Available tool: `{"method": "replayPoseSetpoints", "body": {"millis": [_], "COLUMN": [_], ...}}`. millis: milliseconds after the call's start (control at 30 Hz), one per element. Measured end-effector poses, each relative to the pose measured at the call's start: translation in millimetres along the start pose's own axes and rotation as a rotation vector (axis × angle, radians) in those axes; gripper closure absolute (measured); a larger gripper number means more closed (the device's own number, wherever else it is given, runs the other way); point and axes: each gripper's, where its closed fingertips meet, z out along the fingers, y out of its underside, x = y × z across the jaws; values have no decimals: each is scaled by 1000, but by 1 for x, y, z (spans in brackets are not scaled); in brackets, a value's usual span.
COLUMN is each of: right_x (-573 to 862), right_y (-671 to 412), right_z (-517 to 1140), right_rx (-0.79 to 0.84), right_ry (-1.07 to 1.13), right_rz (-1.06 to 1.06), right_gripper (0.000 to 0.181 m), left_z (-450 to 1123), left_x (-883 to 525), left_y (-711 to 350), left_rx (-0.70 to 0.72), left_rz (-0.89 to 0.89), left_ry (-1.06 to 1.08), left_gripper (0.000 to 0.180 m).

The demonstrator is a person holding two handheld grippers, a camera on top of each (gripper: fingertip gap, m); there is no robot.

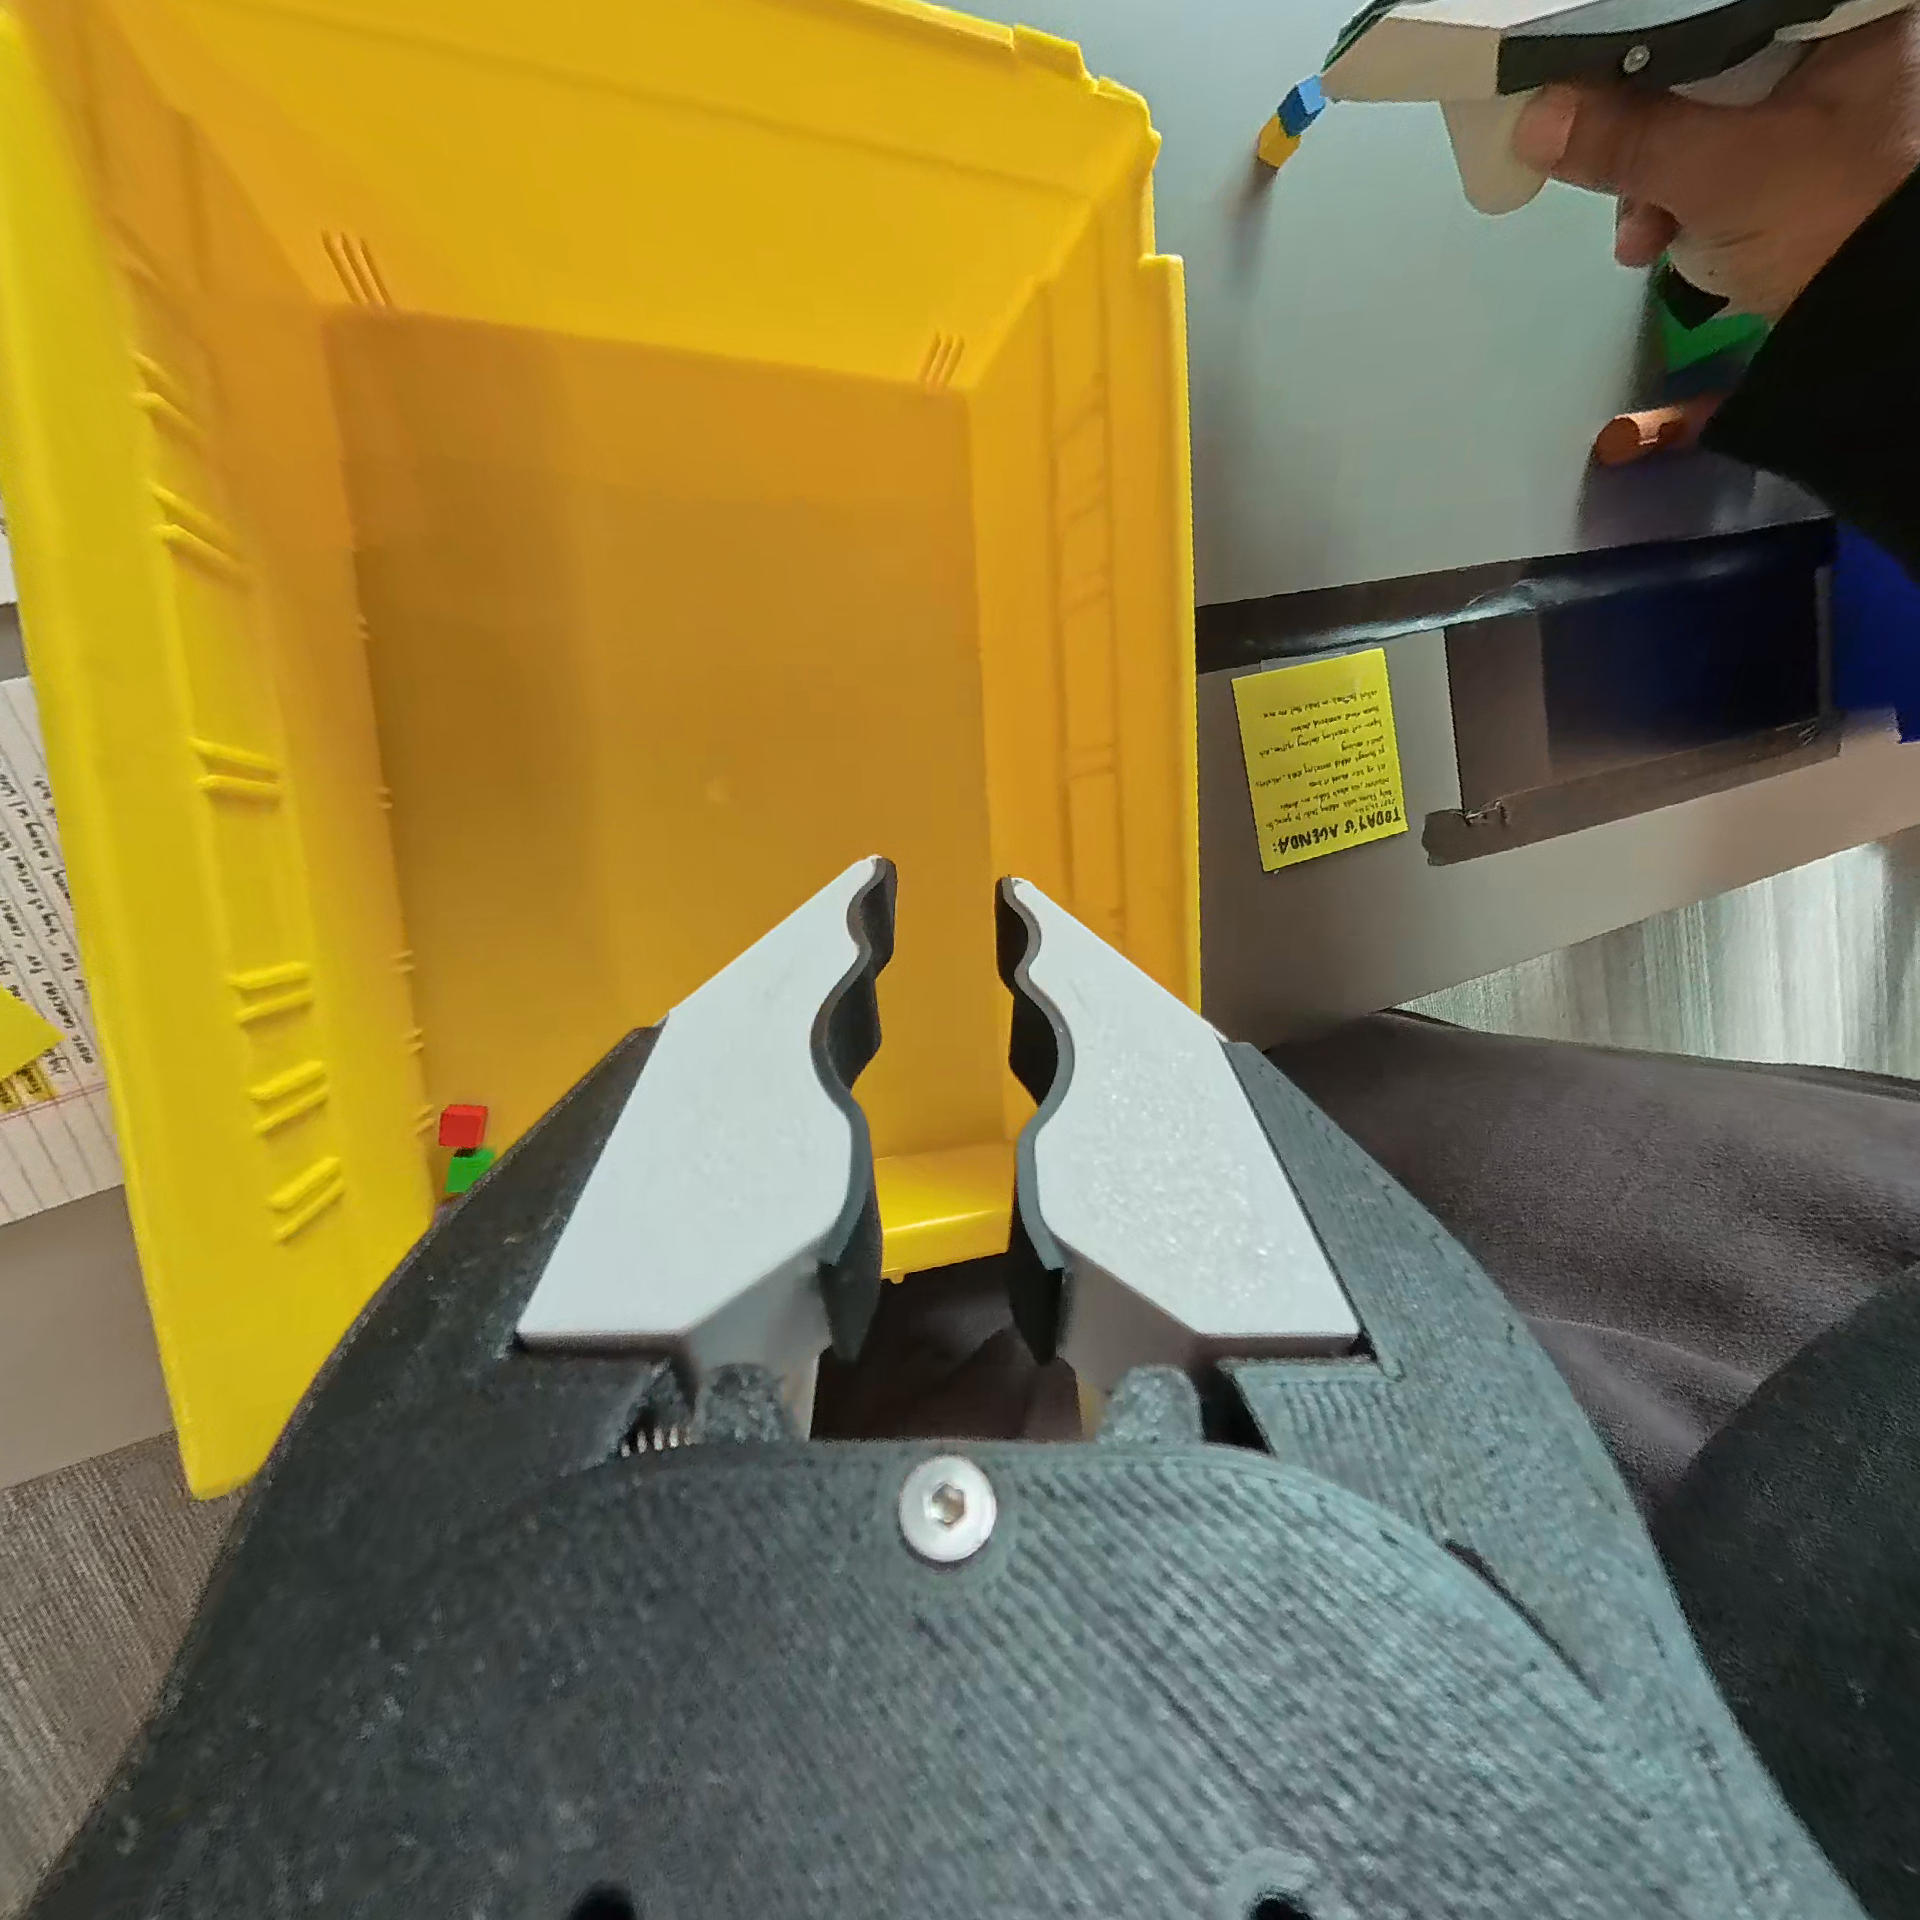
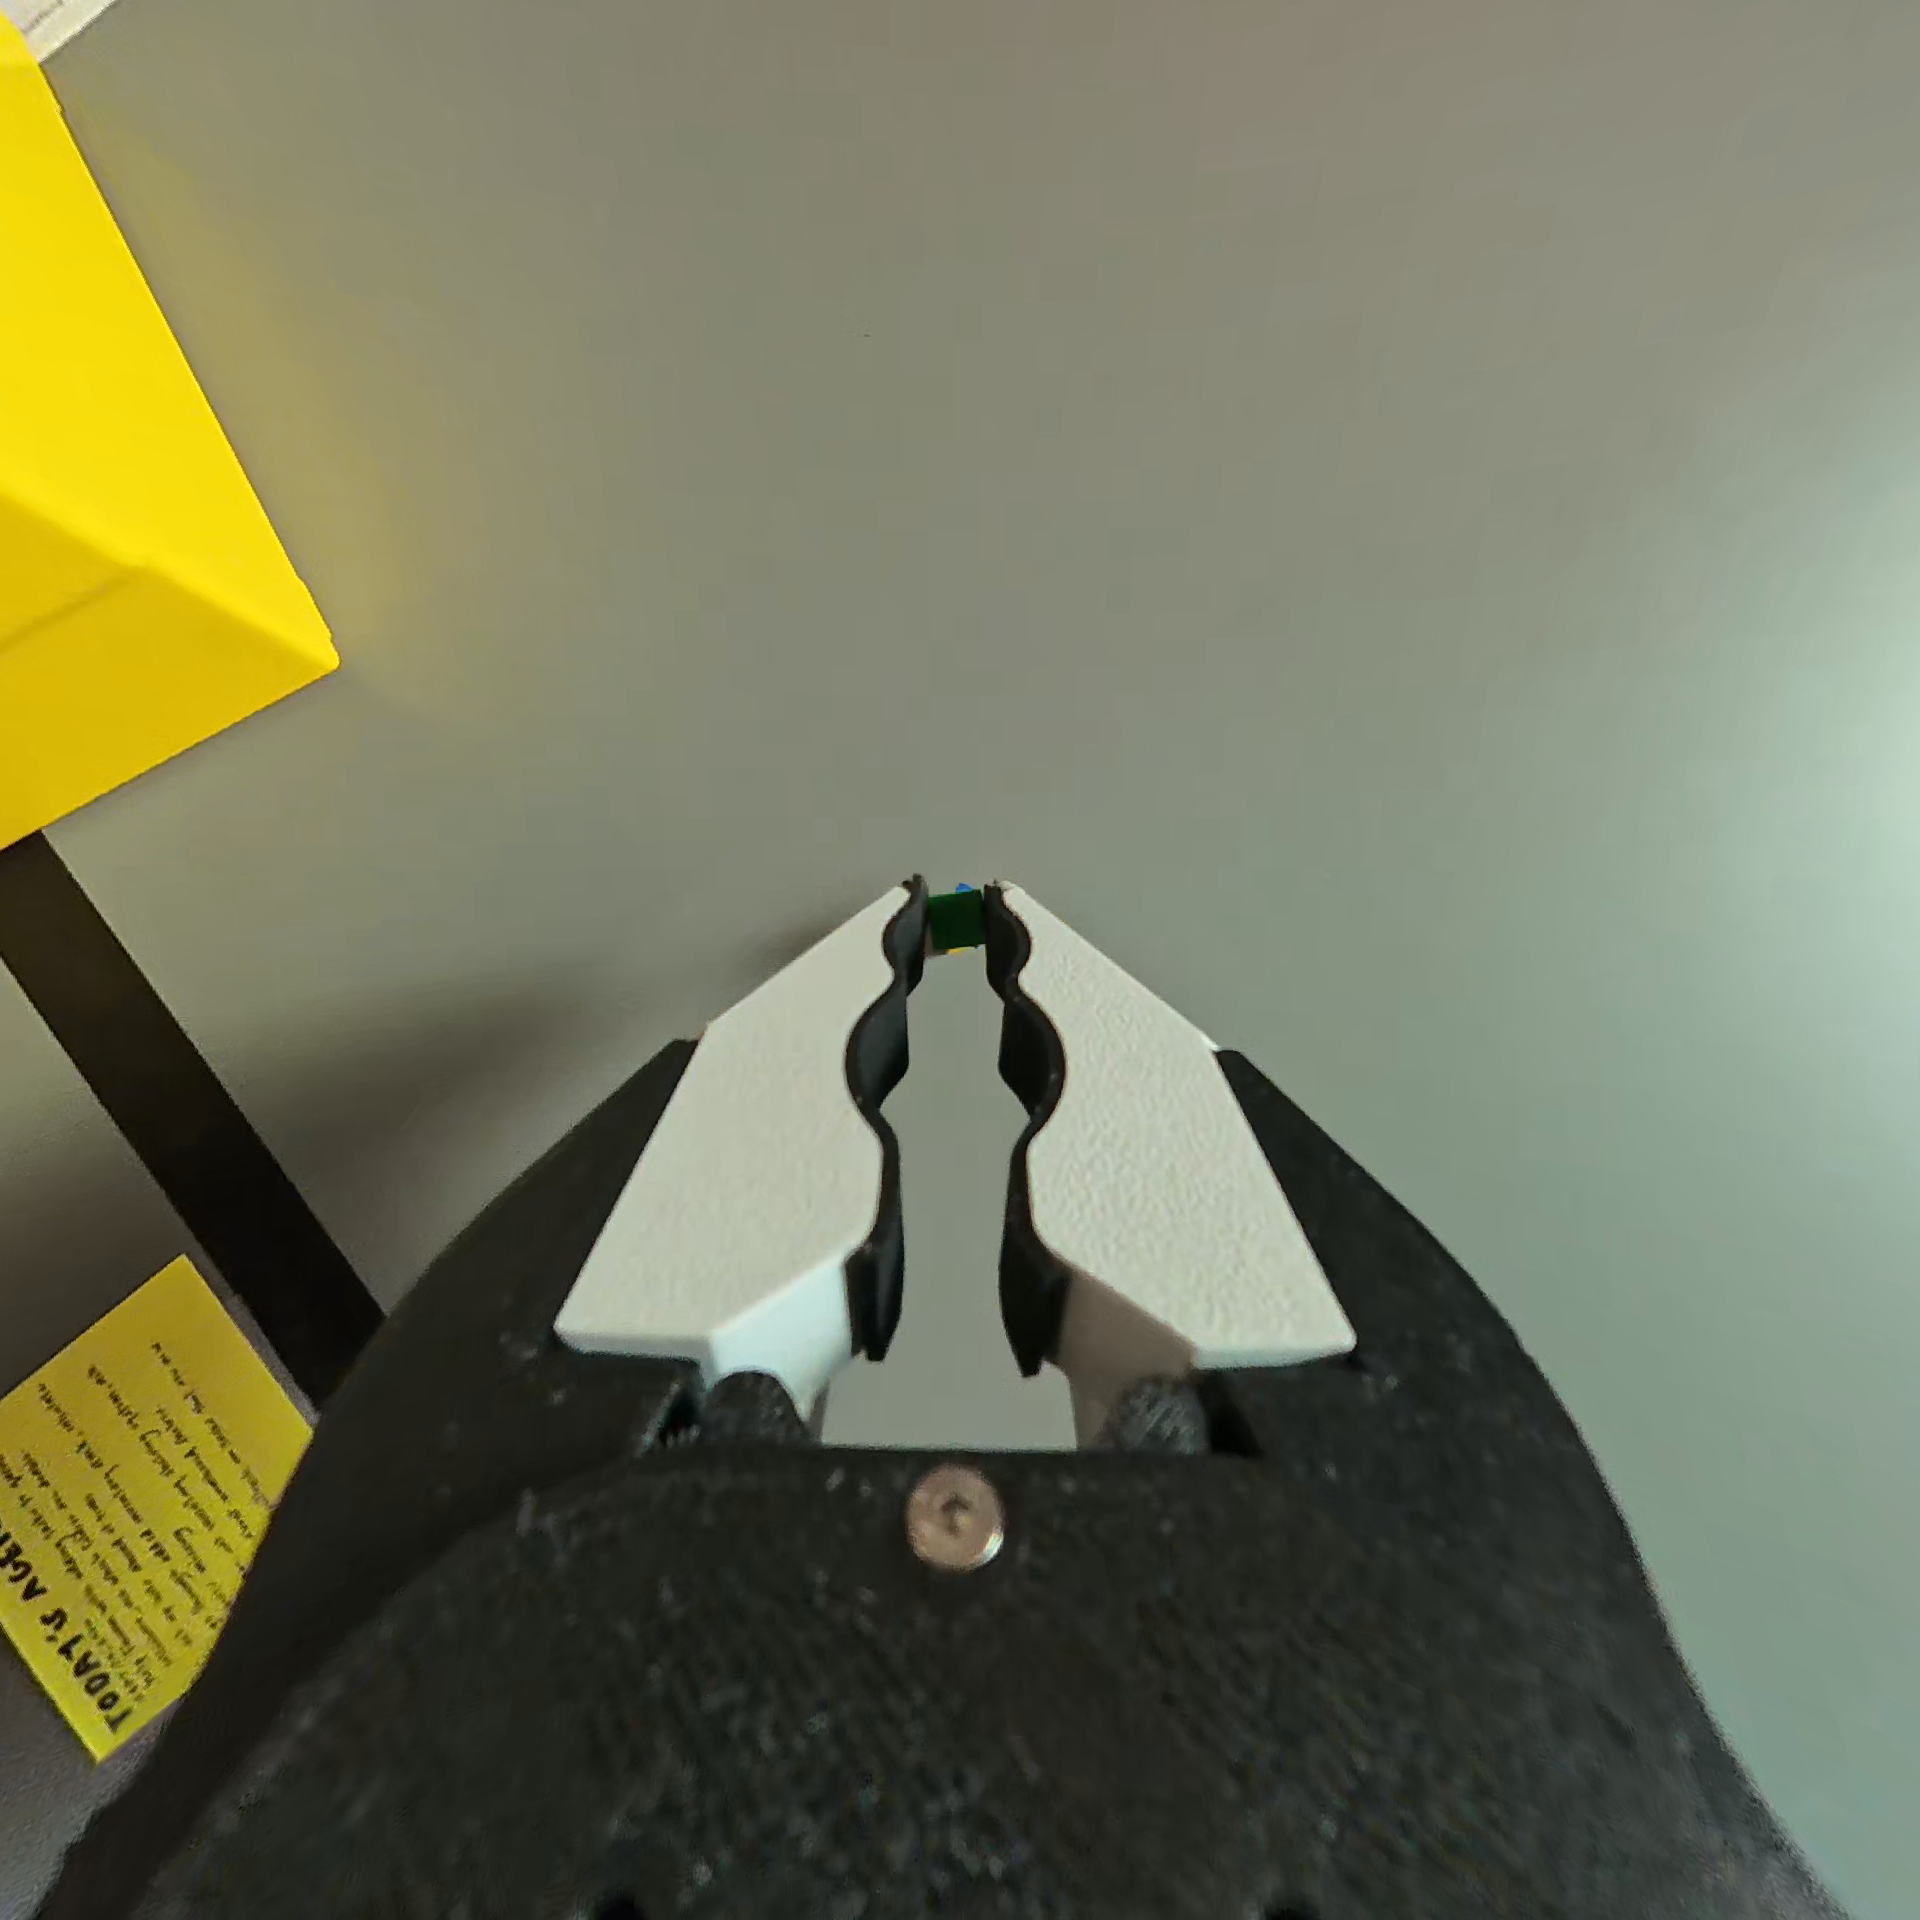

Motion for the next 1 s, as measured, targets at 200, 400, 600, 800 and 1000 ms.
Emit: {"method": "replayPoseSetpoints", "body": {"millis": [200, 400, 600, 800, 1000], "right_x": [0, -3, -11, -51, -161], "right_y": [4, 5, 12, -6, -62], "right_z": [5, 1, -19, -51, -73], "right_rx": [-11, 0, 34, 129, 228], "right_ry": [-11, -17, -19, -59, -193], "right_rz": [-8, 14, 66, 82, -163], "right_gripper": [171, 160, 158, 156, 156], "left_z": [3, 5, 5, -8, -33], "left_x": [5, 7, 7, -31, -80], "left_y": [2, 1, 1, 0, -9], "left_rx": [-16, -20, -20, -13, 47], "left_rz": [8, 16, 23, 78, 23], "left_ry": [-2, -2, -5, -143, -216], "left_gripper": [164, 164, 164, 165, 166]}}
